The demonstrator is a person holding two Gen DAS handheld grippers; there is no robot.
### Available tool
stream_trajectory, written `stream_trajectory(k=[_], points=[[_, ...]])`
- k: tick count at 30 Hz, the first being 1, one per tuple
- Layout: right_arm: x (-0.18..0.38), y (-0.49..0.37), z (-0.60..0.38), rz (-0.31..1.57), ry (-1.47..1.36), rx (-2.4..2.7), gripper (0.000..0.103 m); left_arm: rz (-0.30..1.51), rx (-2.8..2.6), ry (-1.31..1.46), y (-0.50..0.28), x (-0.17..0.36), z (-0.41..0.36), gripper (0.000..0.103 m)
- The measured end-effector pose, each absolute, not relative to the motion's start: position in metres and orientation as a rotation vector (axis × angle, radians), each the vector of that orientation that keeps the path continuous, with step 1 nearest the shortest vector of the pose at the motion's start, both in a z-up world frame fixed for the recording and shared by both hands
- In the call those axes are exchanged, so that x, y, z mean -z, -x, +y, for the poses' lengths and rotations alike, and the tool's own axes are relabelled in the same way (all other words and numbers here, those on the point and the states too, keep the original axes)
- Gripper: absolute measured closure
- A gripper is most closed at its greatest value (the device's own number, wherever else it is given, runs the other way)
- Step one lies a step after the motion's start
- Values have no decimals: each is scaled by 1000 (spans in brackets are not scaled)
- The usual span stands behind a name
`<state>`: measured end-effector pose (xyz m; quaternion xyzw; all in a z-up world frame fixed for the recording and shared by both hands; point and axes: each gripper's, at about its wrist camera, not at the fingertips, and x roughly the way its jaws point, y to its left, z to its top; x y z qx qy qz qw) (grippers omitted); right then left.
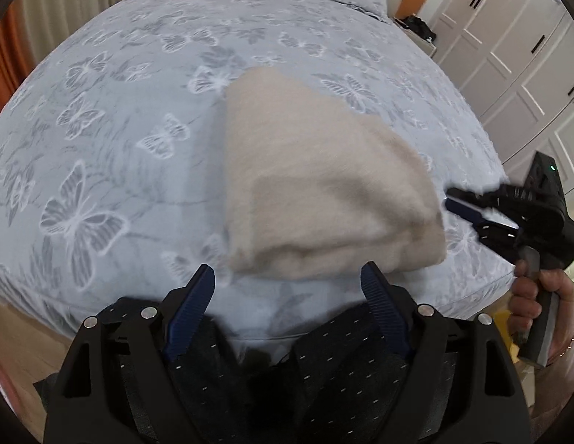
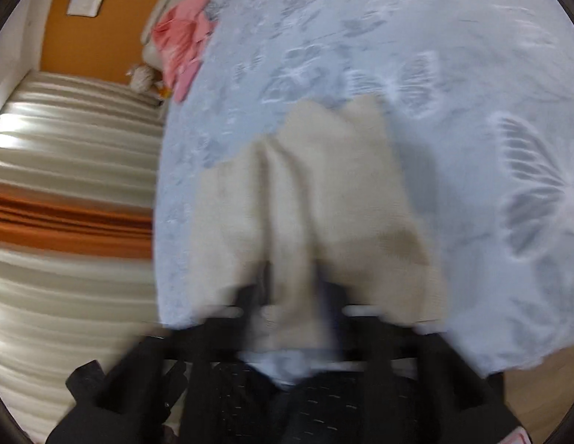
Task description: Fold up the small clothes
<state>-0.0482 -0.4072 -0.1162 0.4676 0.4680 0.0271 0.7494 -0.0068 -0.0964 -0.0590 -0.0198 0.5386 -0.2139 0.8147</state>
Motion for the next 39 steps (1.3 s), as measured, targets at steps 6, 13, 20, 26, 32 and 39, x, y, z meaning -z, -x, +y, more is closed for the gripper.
stream_trajectory(k=[6,13,20,26,32,39], points=[[134,-13,-373,1152,-962,-141,16,1150,443,13,4,59,-100,24],[81,-22,-343,1019,-789,-256,91,1168,426,2,0,64,-96,24],[80,49,-417,973,-756,1,91,1197,451,11,-7,78,-107,24],[138,70,-444,1006,-990,20,80,1218,466,-8,-15,101,-138,24],[143,50,-436,1035,-1068,-51,72,1221,483,-90,-25,121,-153,32],[75,50,-432,888,-853,-68,92,1225,559,-64,-27,113,-155,50]])
